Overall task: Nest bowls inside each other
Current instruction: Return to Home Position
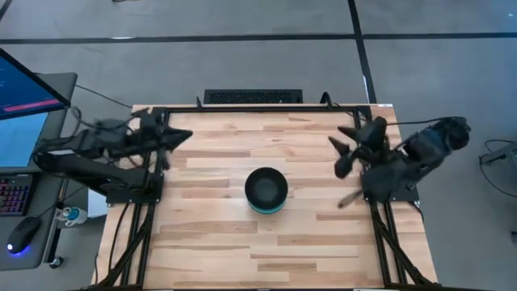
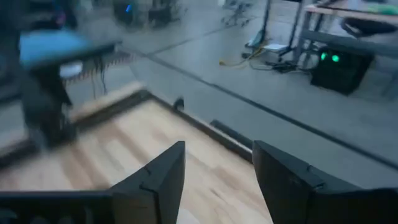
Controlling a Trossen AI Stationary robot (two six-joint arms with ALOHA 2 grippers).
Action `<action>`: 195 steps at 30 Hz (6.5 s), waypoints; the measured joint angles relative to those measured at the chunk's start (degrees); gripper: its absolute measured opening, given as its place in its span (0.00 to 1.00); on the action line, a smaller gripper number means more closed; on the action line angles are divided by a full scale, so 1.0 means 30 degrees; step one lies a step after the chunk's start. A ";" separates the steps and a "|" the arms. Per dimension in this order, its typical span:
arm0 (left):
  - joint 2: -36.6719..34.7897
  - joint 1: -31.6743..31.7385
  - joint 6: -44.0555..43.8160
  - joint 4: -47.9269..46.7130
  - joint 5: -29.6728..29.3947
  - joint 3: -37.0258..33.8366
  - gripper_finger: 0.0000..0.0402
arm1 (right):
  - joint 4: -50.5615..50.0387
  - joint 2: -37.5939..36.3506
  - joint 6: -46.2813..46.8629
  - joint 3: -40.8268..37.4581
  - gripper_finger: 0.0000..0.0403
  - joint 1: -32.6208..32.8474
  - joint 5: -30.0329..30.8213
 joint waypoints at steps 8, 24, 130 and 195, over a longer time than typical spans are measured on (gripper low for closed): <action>-0.3562 -0.0704 -0.0865 1.0480 0.1212 -0.8190 0.00 | -0.4228 -0.0444 0.7000 -0.3424 0.52 0.3945 0.6727; -1.0588 -0.1037 0.7475 2.3665 0.2747 -1.7857 0.00 | -0.3945 -0.5217 1.5388 -1.1979 0.52 0.8270 0.8028; -1.2785 -0.1037 0.6594 1.8805 -0.2763 -1.9813 0.03 | 0.1261 -0.7186 0.0901 -1.1313 0.52 0.4616 0.7718; -1.2770 -0.1044 0.2906 1.6288 -0.2753 -1.9813 0.03 | 5.5709 -1.3651 0.6214 -3.0112 0.52 -1.7367 0.4823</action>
